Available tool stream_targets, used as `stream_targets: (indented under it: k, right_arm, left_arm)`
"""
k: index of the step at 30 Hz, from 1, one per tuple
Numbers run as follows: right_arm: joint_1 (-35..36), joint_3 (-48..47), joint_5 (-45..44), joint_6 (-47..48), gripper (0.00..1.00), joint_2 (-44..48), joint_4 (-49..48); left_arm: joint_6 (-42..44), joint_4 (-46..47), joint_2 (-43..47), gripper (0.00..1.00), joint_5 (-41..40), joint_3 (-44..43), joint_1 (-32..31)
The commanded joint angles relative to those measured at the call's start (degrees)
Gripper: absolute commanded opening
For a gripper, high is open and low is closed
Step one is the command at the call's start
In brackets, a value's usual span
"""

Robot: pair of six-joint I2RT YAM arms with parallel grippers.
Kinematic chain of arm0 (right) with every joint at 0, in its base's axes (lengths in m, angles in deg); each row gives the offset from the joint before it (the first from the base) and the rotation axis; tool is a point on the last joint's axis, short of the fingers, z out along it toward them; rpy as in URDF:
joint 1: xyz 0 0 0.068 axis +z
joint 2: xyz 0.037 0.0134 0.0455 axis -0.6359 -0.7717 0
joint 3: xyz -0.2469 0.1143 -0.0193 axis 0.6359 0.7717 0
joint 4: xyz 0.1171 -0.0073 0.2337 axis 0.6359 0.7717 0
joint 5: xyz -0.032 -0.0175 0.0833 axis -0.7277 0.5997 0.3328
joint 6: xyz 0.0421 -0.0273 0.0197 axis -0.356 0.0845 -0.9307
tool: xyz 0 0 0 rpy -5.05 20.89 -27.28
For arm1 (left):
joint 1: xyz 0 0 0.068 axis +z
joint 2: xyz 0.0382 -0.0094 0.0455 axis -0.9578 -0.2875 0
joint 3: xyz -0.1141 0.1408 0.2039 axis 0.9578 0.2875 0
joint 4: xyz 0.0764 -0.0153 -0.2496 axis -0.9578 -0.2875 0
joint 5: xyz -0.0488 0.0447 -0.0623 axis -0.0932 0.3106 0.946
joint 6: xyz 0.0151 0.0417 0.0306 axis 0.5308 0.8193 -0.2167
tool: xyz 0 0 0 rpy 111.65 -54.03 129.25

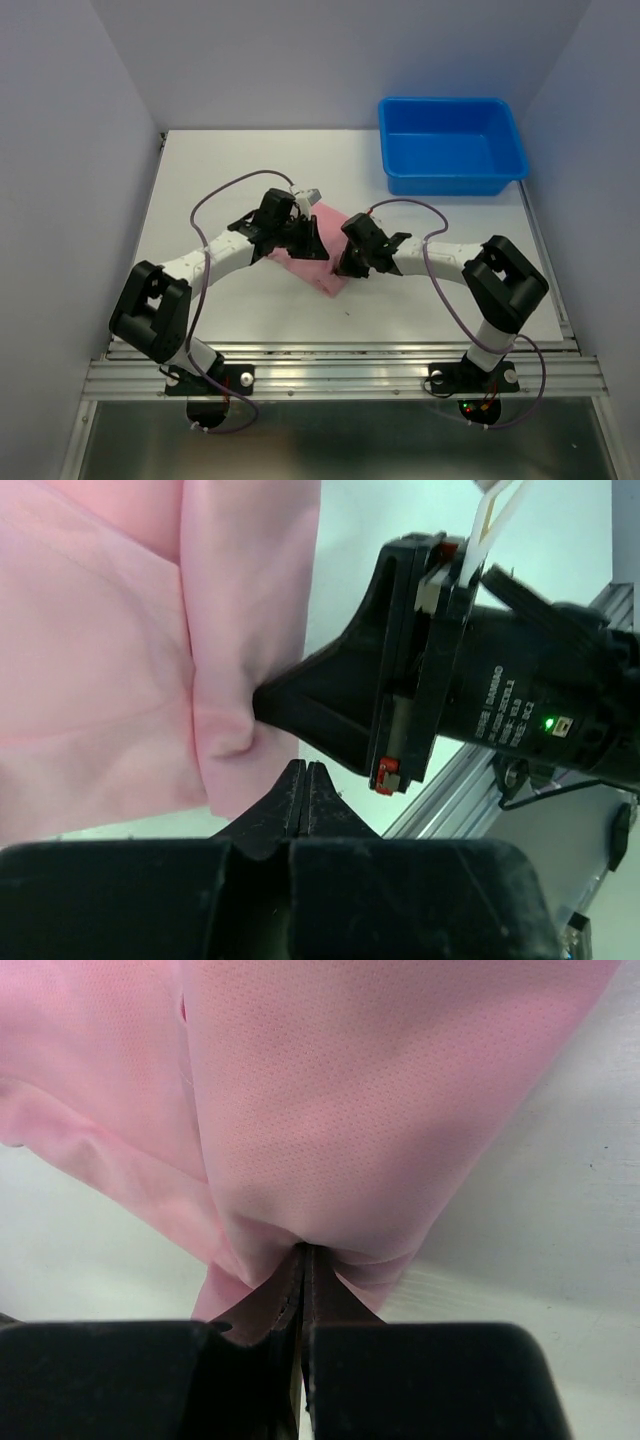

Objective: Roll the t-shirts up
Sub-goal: Roll the T-shirt to the center of the board.

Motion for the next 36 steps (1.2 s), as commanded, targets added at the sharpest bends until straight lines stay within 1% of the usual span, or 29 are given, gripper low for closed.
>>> stream_targets:
  k: [1, 4, 5, 8, 11, 14, 15, 18, 25, 30, 33, 36]
  right_arm:
    - [0.51, -0.64, -2.84, -0.37, 0.01, 0.83, 0.54]
    - [0.51, -0.55, -2.58, -0.45, 0.01, 1.61, 0.53]
    - [0.51, -0.47, -2.58, -0.45, 0.01, 1.88, 0.53]
    - [0.51, -0.20, -2.49, -0.46, 0.01, 3.28, 0.71]
    - [0.51, -0.11, -3.02, -0.11, 0.01, 5.13, 0.89]
    - [-0.02, -0.20, -4.16, 1.04, 0.01, 7.85, 1.85]
    - [-1.58, -0.29, -4.51, 1.30, 0.01, 8.99, 2.20]
    - [-3.44, -0.46, -4.51, 2.97, 0.02, 9.70, 2.38]
    - [-9.06, -4.76, -4.16, 7.45, 0.02, 4.61, 2.99]
    - [-13.54, -9.42, -3.90, 10.62, 0.02, -1.36, 2.91]
    - [-14.34, -10.48, -4.16, 11.32, 0.01, -5.05, 2.91]
    - [-14.87, -10.57, -4.69, 10.97, 0.01, -6.47, 5.01]
  left_arm:
    - [-1.64, 2.15, 1.49, 0.00, 3.81, 5.30, -0.33]
    - [-3.14, 4.18, -0.34, 0.00, 4.43, 6.54, -0.25]
    - [-3.66, 6.62, -0.96, 0.00, 4.26, 6.80, -0.24]
    - [-5.24, 9.27, -3.50, 0.00, 3.91, 7.59, -0.25]
    - [-5.25, 9.11, -6.32, 0.00, 1.54, 7.24, -0.25]
    - [-5.51, 9.19, -7.12, 0.00, 1.09, 7.51, -0.33]
    - [-5.25, 9.19, -7.03, 0.00, 0.83, 7.86, -0.33]
    - [-4.73, 7.88, -6.42, 0.00, -0.84, 7.77, -0.25]
    - [-4.20, 6.82, -5.54, 0.00, -1.37, 7.24, -0.33]
    - [-3.41, 6.21, -5.63, 0.00, -1.02, 7.16, -0.33]
    - [-3.14, 6.12, -5.89, 0.00, -0.93, 7.07, -0.24]
    - [-2.88, 5.59, -5.80, 0.00, -1.11, 6.54, -0.33]
